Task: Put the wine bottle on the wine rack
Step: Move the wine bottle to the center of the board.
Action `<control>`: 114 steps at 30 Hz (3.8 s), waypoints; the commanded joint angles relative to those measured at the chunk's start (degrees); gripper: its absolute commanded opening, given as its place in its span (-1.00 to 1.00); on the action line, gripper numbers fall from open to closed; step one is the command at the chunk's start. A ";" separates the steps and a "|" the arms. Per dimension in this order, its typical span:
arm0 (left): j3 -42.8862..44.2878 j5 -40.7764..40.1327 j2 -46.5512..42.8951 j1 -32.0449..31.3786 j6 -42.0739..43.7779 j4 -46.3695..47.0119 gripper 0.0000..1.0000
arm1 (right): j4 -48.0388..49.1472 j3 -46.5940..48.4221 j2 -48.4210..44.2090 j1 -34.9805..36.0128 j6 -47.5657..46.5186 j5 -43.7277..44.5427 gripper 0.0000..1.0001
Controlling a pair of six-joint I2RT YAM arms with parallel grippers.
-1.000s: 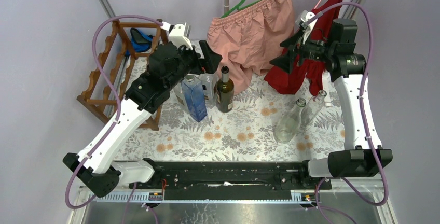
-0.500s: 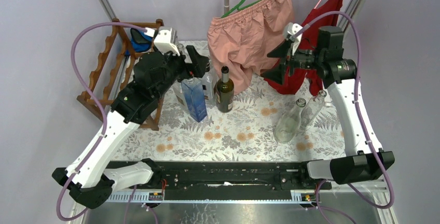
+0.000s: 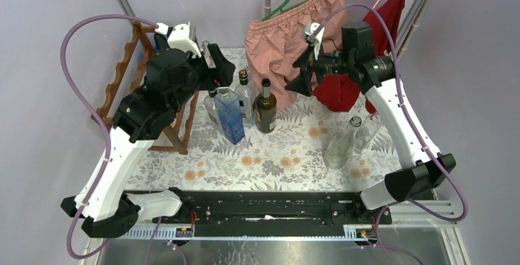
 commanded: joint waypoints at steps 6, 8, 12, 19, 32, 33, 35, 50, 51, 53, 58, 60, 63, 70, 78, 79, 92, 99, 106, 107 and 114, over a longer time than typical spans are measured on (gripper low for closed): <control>5.27 -4.32 4.98 0.40 -0.33 -10.98 0.73 | 2.27 2.44 4.10 6.83 4.63 14.84 1.00; 5.58 -6.05 5.42 0.40 0.90 -11.49 0.73 | 2.48 2.80 5.33 7.85 5.87 16.69 1.00; 5.78 -9.00 5.70 0.40 4.07 -11.50 0.74 | 3.10 2.83 7.58 10.08 6.83 17.71 1.00; -2.44 -9.35 3.18 0.41 4.23 -2.24 0.72 | 5.09 3.67 11.62 13.68 6.00 20.91 0.99; -7.27 -10.07 0.79 0.41 4.65 4.67 0.72 | 6.79 2.81 13.95 16.09 3.48 22.46 0.48; -7.32 -9.87 0.85 0.42 4.48 4.67 0.71 | 6.79 2.85 14.15 16.10 3.68 22.28 0.44; -7.33 -9.33 0.81 0.43 4.10 4.78 0.71 | 6.71 2.80 14.30 16.09 4.10 21.75 0.35; -9.41 -5.06 -0.60 0.42 2.35 7.77 0.71 | 3.76 3.54 11.50 16.02 3.25 24.74 -0.90; -9.75 -4.29 -0.72 0.43 2.26 8.47 0.71 | 2.83 3.75 10.77 16.05 1.89 25.89 -0.91; -10.26 -2.62 -0.88 0.46 2.34 10.03 0.71 | 0.99 3.59 9.14 15.88 -0.58 28.83 -0.92; -11.37 -0.33 -0.85 0.46 2.01 13.31 0.71 | -1.50 1.72 5.36 11.15 -1.72 32.32 -0.95; -11.84 0.57 -0.77 0.41 1.91 14.50 0.71 | -1.54 1.19 4.79 7.21 -1.56 32.06 -0.95; -12.48 1.93 -0.52 0.42 2.11 16.45 0.71 | 0.30 -0.07 4.30 1.95 -2.19 32.21 -0.94; -12.05 4.13 1.73 0.42 3.29 18.05 0.72 | 5.97 -0.81 7.39 -7.55 -2.71 32.41 -0.92; -13.28 5.21 2.64 0.44 2.83 19.44 0.72 | 6.61 -1.86 7.71 -11.59 -1.74 27.16 -0.69; -13.44 5.20 2.67 0.47 2.74 19.52 0.72 | 7.24 -2.55 6.98 -11.60 -1.12 25.89 -0.66; -13.40 6.01 3.81 0.46 2.65 20.27 0.73 | 5.89 -4.79 4.91 -11.60 1.71 21.20 -0.44; -13.40 6.40 3.97 0.47 2.49 20.23 0.74 | 2.98 -2.61 4.46 -11.60 0.73 17.23 0.03; -8.59 5.89 7.51 0.40 3.24 16.28 0.73 | 0.39 0.71 3.29 -11.62 0.91 14.20 0.33; -7.19 5.73 8.42 0.35 3.42 15.12 0.72 | -0.01 1.34 3.07 -11.60 0.91 13.94 0.38; 6.21 -2.25 19.57 -3.15 6.72 1.24 0.55 | -5.30 8.45 2.70 -11.61 -1.74 12.32 0.83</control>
